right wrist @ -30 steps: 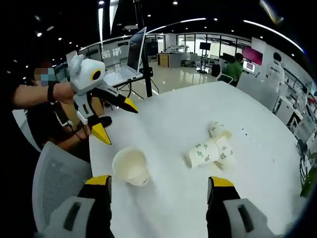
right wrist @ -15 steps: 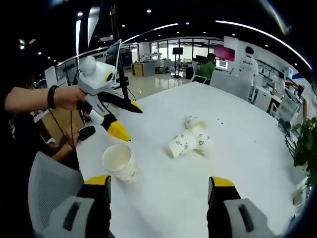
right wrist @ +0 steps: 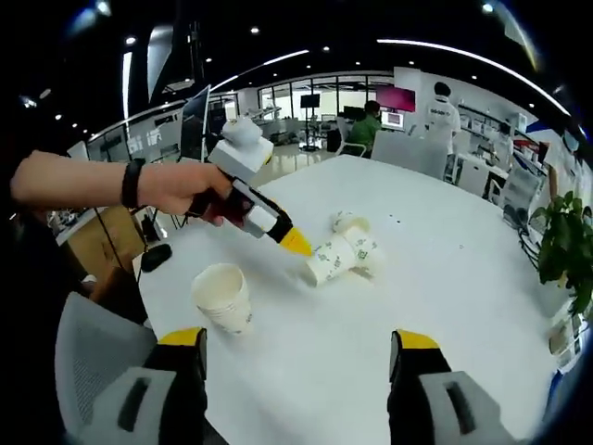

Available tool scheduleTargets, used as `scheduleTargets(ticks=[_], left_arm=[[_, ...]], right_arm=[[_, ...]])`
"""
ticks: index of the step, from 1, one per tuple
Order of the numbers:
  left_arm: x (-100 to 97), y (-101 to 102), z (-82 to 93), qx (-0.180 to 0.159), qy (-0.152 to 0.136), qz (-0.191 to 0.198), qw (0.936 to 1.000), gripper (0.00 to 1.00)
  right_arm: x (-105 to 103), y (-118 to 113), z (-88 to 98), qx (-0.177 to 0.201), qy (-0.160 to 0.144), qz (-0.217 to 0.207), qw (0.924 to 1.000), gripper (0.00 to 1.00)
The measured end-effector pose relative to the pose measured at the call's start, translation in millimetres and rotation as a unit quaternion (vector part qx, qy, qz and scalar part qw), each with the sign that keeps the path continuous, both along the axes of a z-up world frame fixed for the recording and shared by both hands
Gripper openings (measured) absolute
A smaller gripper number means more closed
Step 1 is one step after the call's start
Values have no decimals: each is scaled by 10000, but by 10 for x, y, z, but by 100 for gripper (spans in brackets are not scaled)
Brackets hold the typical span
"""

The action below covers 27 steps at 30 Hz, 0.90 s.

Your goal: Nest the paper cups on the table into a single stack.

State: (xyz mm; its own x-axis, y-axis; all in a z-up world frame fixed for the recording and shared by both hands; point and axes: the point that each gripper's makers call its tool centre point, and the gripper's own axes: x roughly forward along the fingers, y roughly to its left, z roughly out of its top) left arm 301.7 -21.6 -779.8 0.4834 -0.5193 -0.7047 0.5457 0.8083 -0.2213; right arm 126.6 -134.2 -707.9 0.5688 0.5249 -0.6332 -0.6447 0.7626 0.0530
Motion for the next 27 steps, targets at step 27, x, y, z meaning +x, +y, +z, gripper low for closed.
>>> scheduleTargets(ticks=[27], left_arm=[[307, -292, -569, 721, 138, 75, 9973, 44]], right_arm=[[-78, 35, -68, 25, 140, -93, 9999, 81]])
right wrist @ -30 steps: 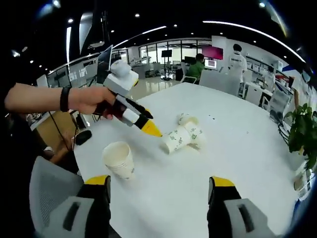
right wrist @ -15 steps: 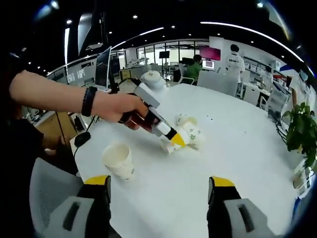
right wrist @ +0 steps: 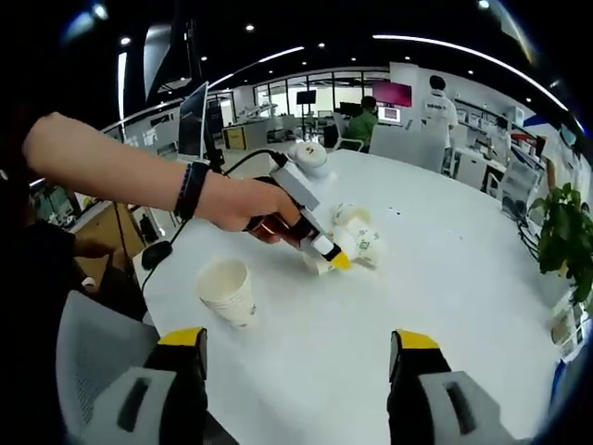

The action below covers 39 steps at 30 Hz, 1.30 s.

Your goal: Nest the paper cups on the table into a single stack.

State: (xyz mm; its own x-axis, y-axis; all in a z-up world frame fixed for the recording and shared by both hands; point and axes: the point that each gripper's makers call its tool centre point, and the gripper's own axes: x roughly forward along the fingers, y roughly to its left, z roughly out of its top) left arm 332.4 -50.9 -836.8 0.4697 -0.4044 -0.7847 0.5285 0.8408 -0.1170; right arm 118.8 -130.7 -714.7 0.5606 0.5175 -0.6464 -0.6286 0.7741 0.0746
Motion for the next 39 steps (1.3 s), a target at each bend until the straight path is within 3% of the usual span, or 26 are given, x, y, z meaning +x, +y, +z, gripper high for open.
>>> scheduleTargets(ticks=[14, 21, 25, 39], left_arm=[[-153, 267, 44, -80, 63, -123, 9999, 38], [-238, 462, 270, 44, -400, -457, 9981, 38], [-242, 483, 423, -59, -659, -659, 9956, 39], [-484, 481, 695, -317, -960, -1383, 9852, 39]], right_arm=[[92, 121, 56, 50, -49, 156, 9999, 80], [223, 238, 88, 12, -112, 435, 9990, 78], [320, 324, 137, 51, -156, 546, 9984, 77], [591, 599, 247, -83, -252, 1032, 9943, 72]])
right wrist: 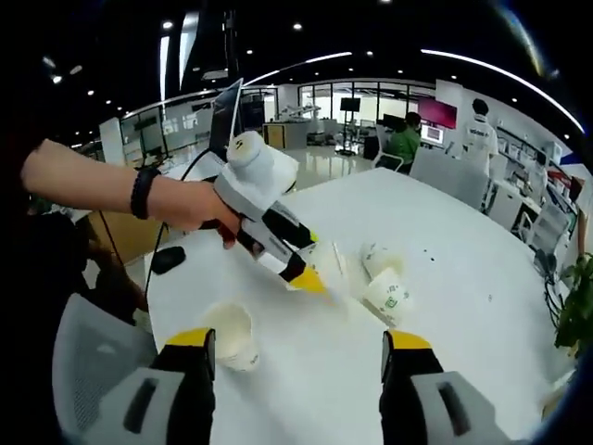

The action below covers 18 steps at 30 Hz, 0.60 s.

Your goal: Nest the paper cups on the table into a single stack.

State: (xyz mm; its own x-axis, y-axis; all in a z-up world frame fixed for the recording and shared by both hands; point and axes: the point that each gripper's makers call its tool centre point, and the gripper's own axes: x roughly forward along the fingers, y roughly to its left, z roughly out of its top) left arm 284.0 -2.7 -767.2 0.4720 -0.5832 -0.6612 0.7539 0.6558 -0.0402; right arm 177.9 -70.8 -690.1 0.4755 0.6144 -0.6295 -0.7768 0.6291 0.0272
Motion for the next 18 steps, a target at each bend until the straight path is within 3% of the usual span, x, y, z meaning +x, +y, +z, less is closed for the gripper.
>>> scheduleTargets(ticks=[3, 7, 14, 18], left_arm=[[-77, -34, 19, 129, -62, -344, 9993, 39], [-239, -119, 145, 108, -145, -529, 9984, 39], [-303, -184, 249, 154, -334, -904, 9952, 39], [-335, -199, 292, 362, -542, -1253, 9900, 39]], right_arm=[[91, 1, -11, 56, 33, 4, 10000, 72], [178, 7, -15, 148, 75, -26, 9999, 70], [222, 63, 11, 199, 167, 31, 9997, 67], [277, 15, 31, 201, 185, 57, 9996, 64]])
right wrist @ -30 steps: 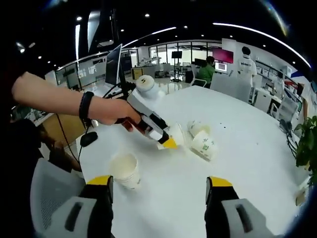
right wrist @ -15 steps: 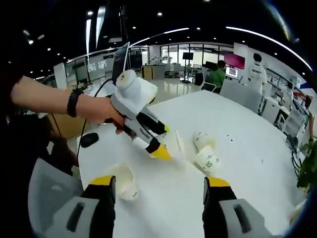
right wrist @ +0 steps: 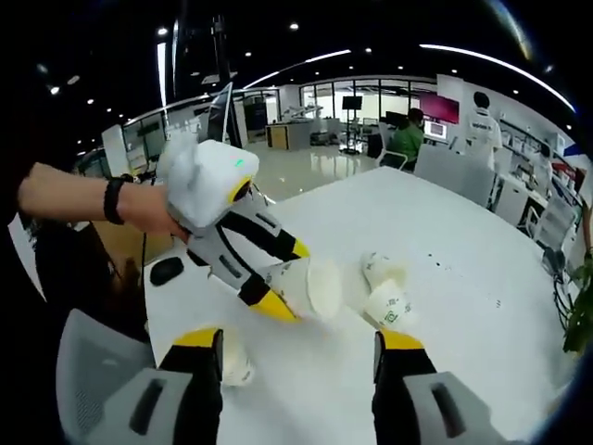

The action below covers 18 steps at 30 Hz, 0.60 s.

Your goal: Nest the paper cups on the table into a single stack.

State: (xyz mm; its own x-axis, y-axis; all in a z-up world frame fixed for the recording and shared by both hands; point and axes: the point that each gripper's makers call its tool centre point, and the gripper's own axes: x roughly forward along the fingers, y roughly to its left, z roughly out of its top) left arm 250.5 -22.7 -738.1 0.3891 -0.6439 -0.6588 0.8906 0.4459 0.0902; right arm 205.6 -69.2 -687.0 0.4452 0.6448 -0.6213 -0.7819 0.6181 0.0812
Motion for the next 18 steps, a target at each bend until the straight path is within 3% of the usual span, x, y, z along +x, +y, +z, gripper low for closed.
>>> scheduleTargets(ticks=[7, 9, 18], left_arm=[[-61, -133, 166, -43, -171, -346, 9992, 39], [-68, -140, 138, 16, -248, -506, 9984, 39], [-173, -309, 248, -115, -317, -899, 9954, 39]], right_arm=[[84, -46, 48, 80, 152, -114, 9998, 59], [111, -61, 56, 87, 174, -107, 9998, 58], [144, 120, 83, 220, 411, 90, 9989, 47]])
